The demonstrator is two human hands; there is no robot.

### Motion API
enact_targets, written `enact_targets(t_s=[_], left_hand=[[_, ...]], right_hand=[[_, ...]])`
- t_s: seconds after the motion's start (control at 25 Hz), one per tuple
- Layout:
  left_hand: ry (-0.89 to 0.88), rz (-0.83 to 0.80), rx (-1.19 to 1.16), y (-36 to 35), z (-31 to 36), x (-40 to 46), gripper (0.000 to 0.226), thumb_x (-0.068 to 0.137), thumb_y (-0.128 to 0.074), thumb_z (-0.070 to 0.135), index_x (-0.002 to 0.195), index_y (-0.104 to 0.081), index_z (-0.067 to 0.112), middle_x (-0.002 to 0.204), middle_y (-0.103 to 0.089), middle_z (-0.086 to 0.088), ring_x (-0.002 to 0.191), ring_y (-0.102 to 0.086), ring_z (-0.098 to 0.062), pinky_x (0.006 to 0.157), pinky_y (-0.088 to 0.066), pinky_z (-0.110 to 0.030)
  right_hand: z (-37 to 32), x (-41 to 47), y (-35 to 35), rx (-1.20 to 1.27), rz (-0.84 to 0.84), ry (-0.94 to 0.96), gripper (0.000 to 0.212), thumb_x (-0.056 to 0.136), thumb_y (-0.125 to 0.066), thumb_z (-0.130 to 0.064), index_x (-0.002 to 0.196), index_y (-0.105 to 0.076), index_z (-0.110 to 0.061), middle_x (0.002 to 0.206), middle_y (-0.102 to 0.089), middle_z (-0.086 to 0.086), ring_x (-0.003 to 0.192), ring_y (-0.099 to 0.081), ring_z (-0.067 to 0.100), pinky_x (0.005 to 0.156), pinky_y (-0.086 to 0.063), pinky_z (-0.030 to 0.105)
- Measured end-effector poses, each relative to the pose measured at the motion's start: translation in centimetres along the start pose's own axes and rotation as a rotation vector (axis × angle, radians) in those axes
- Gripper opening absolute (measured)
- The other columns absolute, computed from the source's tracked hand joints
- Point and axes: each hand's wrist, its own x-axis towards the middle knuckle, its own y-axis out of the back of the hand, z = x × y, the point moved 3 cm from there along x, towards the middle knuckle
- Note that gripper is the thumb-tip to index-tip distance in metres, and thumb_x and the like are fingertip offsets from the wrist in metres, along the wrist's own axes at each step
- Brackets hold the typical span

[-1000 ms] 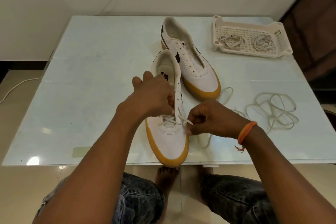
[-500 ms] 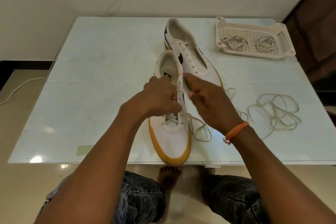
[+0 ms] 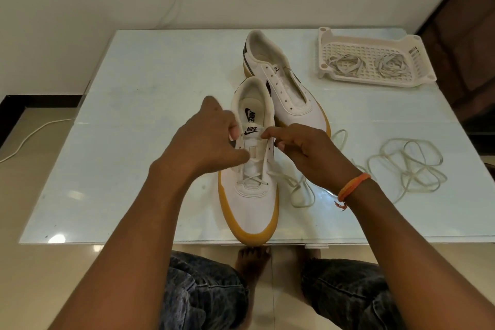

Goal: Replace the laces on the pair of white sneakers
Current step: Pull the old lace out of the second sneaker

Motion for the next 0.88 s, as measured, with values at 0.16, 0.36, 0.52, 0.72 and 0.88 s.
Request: enact_targets(t_s=[0.16, 0.36, 0.52, 0.72, 0.88], left_hand=[[-0.192, 0.016, 0.175, -1.9, 2.3, 0.8, 0.019, 0.079, -0.078, 0.037, 0.094, -0.076, 0.027, 0.108, -0.046, 0.002, 0.098, -0.047, -0.017, 0.077, -0.045, -0.03], [-0.114, -0.025, 0.197, -1.9, 2.3, 1.1, 0.018, 0.08, -0.069, 0.038, 0.08, -0.074, 0.021, 0.103, -0.045, 0.003, 0.101, -0.041, -0.02, 0.081, -0.031, -0.036], [0.035, 0.144, 0.244, 0.7, 0.1, 0.5, 0.023, 0.072, -0.071, 0.045, 0.073, -0.069, 0.023, 0.103, -0.043, 0.004, 0.101, -0.041, -0.019, 0.083, -0.028, -0.038], [0.085, 0.1, 0.212, -0.1, 0.3, 0.7, 0.027, 0.071, -0.072, 0.046, 0.074, -0.068, 0.02, 0.102, -0.047, 0.0, 0.094, -0.05, -0.02, 0.084, -0.041, -0.041], [-0.017, 0.097, 0.22, -0.5, 1.3, 0.3, 0.027, 0.072, -0.074, 0.036, 0.094, -0.067, 0.023, 0.116, -0.042, 0.0, 0.108, -0.041, -0.021, 0.088, -0.036, -0.038]], right_hand=[[0.1, 0.0, 0.2, 0.039, 0.021, -0.004, 0.037, 0.095, -0.055, 0.0, 0.123, -0.066, -0.023, 0.106, -0.068, 0.003, 0.098, -0.063, 0.013, 0.089, -0.048, 0.018], [0.5, 0.1, 0.5, 0.05, 0.016, -0.017, 0.035, 0.096, -0.054, -0.002, 0.118, -0.067, -0.025, 0.103, -0.068, 0.001, 0.096, -0.064, 0.014, 0.087, -0.05, 0.021], [0.5, 0.0, 0.4, 0.06, 0.013, -0.027, 0.032, 0.096, -0.057, -0.005, 0.117, -0.068, -0.026, 0.107, -0.069, 0.0, 0.097, -0.064, 0.014, 0.089, -0.053, 0.028], [0.3, -0.1, 0.7, 0.1, 0.015, -0.031, 0.028, 0.093, -0.062, -0.007, 0.112, -0.07, -0.026, 0.104, -0.07, -0.006, 0.092, -0.062, 0.0, 0.085, -0.048, 0.017], [-0.1, -0.4, 0.3, 0.218, -0.017, -0.072, 0.033, 0.087, -0.071, -0.015, 0.119, -0.067, -0.023, 0.096, -0.072, -0.004, 0.093, -0.067, 0.004, 0.089, -0.051, 0.017]])
